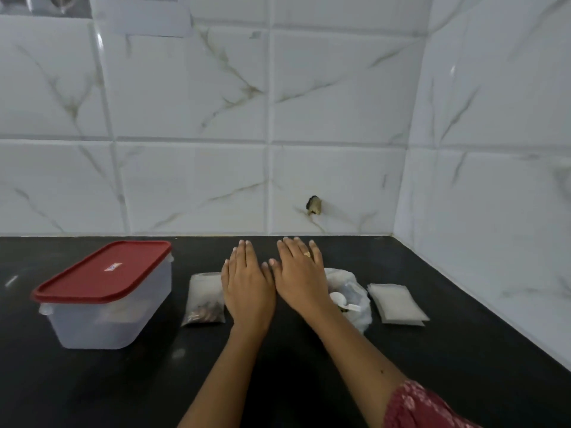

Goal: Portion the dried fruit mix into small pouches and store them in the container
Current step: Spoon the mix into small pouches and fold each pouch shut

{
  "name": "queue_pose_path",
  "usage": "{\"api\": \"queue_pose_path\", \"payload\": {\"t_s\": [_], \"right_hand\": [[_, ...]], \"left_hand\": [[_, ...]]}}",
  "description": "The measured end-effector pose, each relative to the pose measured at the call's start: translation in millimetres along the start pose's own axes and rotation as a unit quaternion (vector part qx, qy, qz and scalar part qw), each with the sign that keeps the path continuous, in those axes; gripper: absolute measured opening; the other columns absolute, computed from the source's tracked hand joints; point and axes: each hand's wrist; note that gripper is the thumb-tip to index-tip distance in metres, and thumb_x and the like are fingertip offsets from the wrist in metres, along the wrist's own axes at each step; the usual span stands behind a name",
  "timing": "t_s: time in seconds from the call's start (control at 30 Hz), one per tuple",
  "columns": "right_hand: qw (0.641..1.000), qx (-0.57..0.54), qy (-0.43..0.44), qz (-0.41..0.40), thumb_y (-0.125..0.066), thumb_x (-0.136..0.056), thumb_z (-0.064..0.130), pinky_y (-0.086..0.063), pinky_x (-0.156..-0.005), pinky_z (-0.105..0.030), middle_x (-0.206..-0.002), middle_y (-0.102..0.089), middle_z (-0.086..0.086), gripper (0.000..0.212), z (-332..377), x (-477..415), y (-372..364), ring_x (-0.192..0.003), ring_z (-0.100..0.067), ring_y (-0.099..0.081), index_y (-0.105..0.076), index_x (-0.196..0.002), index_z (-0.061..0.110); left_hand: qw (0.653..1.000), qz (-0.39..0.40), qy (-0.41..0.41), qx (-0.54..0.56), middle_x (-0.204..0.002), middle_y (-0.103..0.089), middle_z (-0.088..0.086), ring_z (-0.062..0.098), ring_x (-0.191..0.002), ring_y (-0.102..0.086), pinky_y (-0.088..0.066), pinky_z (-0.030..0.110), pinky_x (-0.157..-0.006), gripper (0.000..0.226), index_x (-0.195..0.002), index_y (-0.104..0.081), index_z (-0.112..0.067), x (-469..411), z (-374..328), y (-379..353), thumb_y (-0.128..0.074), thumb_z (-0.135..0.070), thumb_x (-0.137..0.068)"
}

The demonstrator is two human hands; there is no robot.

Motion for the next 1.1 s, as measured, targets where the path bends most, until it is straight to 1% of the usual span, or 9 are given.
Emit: {"api": "queue_pose_path", "payload": {"t_s": [0.2, 0.4, 0.53, 0.6, 0.7, 0.77, 0.83, 0.97, 1.1], "right_hand": [[0.999, 0.034, -0.041, -0.005, -0.026, -0.100, 0.036, 0.002, -0.118, -0.038, -0.154, -0.026, -0.002, 0.050, -55.8, 16.6, 40.1, -0.145, -0.016, -0.014, -0.028, -0.145, 0.014], [0.994, 0.046, -0.099, 0.002, -0.029, -0.100, 0.036, 0.001, -0.118, -0.038, -0.152, -0.031, 0.000, 0.049, -117.5, 37.4, 64.3, -0.143, -0.014, -0.019, -0.031, -0.144, 0.015], [0.989, 0.033, -0.143, 0.030, -0.028, -0.100, 0.035, -0.001, -0.118, -0.039, -0.152, -0.031, 0.000, 0.048, -152.3, 51.0, 66.4, -0.144, -0.014, -0.019, -0.031, -0.144, 0.015], [0.985, 0.024, -0.166, 0.045, -0.029, -0.101, 0.034, -0.004, -0.118, -0.038, -0.151, -0.034, 0.000, 0.046, -166.3, 56.3, 63.5, -0.142, -0.015, -0.023, -0.033, -0.143, 0.016], [0.976, 0.009, -0.205, 0.066, -0.035, -0.099, 0.033, -0.017, -0.115, -0.037, -0.146, -0.041, -0.001, 0.044, -179.9, 61.7, 58.6, -0.137, -0.018, -0.033, -0.037, -0.140, 0.017], [0.968, 0.010, -0.234, 0.087, -0.041, -0.097, 0.035, -0.025, -0.110, -0.038, -0.142, -0.043, -0.003, 0.044, -185.7, 63.5, 54.9, -0.133, -0.022, -0.036, -0.041, -0.137, 0.017], [0.960, 0.006, -0.261, 0.104, -0.048, -0.094, 0.038, -0.029, -0.106, -0.038, -0.139, -0.045, -0.005, 0.045, -189.9, 64.2, 50.5, -0.130, -0.024, -0.038, -0.044, -0.133, 0.016], [0.944, -0.039, -0.308, 0.110, -0.061, -0.087, 0.035, -0.040, -0.100, -0.035, -0.131, -0.048, -0.009, 0.050, -193.9, 62.6, 41.7, -0.122, -0.026, -0.047, -0.046, -0.129, 0.012], [0.937, -0.065, -0.329, 0.096, -0.063, -0.087, 0.019, -0.045, -0.096, -0.032, -0.128, -0.048, -0.010, 0.040, -196.1, 60.6, 35.4, -0.116, -0.025, -0.050, -0.048, -0.123, 0.010]], "left_hand": [[0.998, 0.039, -0.053, 0.015, -0.155, -0.026, 0.003, 0.014, -0.144, -0.018, -0.007, 0.029, -0.117, 0.052, -0.147, -0.024, -0.010, 11.6, -62.2, -14.3, -0.029, -0.032, -0.100], [0.988, 0.100, -0.113, 0.034, -0.153, -0.030, 0.005, 0.015, -0.142, -0.024, -0.012, 0.027, -0.115, 0.049, -0.146, -0.027, -0.009, 28.2, -121.7, -41.7, -0.029, -0.027, -0.101], [0.979, 0.138, -0.148, 0.010, -0.153, -0.029, 0.006, 0.016, -0.142, -0.024, -0.015, 0.027, -0.115, 0.049, -0.146, -0.025, -0.008, 35.8, -149.8, -60.6, -0.030, -0.024, -0.100], [0.973, 0.166, -0.156, -0.020, -0.153, -0.030, 0.006, 0.017, -0.142, -0.026, -0.017, 0.027, -0.115, 0.049, -0.147, -0.023, -0.009, 38.8, -157.4, -70.0, -0.032, -0.022, -0.100], [0.954, 0.210, -0.186, -0.104, -0.144, -0.044, 0.007, 0.020, -0.135, -0.037, -0.024, 0.029, -0.111, 0.055, -0.147, -0.020, -0.010, 44.6, -161.2, -81.6, -0.039, -0.020, -0.098], [0.937, 0.222, -0.212, -0.169, -0.132, -0.055, 0.008, 0.024, -0.130, -0.041, -0.022, 0.032, -0.111, 0.058, -0.146, -0.021, -0.006, 49.7, -160.5, -86.3, -0.042, -0.019, -0.094], [0.925, 0.228, -0.220, -0.209, -0.124, -0.060, 0.008, 0.025, -0.125, -0.045, -0.017, 0.034, -0.114, 0.053, -0.141, -0.027, -0.003, 53.3, -159.9, -88.9, -0.043, -0.018, -0.092], [0.923, 0.241, -0.211, -0.214, -0.114, -0.064, 0.006, 0.024, -0.120, -0.049, -0.014, 0.035, -0.114, 0.029, -0.120, -0.047, -0.011, 55.0, -162.3, -90.9, -0.043, -0.017, -0.092], [0.931, 0.232, -0.202, -0.197, -0.111, -0.065, 0.004, 0.023, -0.118, -0.049, -0.012, 0.035, -0.115, 0.025, -0.116, -0.050, -0.014, 54.8, -162.4, -93.4, -0.041, -0.016, -0.092]]}}
Point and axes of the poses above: each hand's wrist, its own x-axis away from the middle knuckle, its own y-axis out of the back of the hand, z = x × y
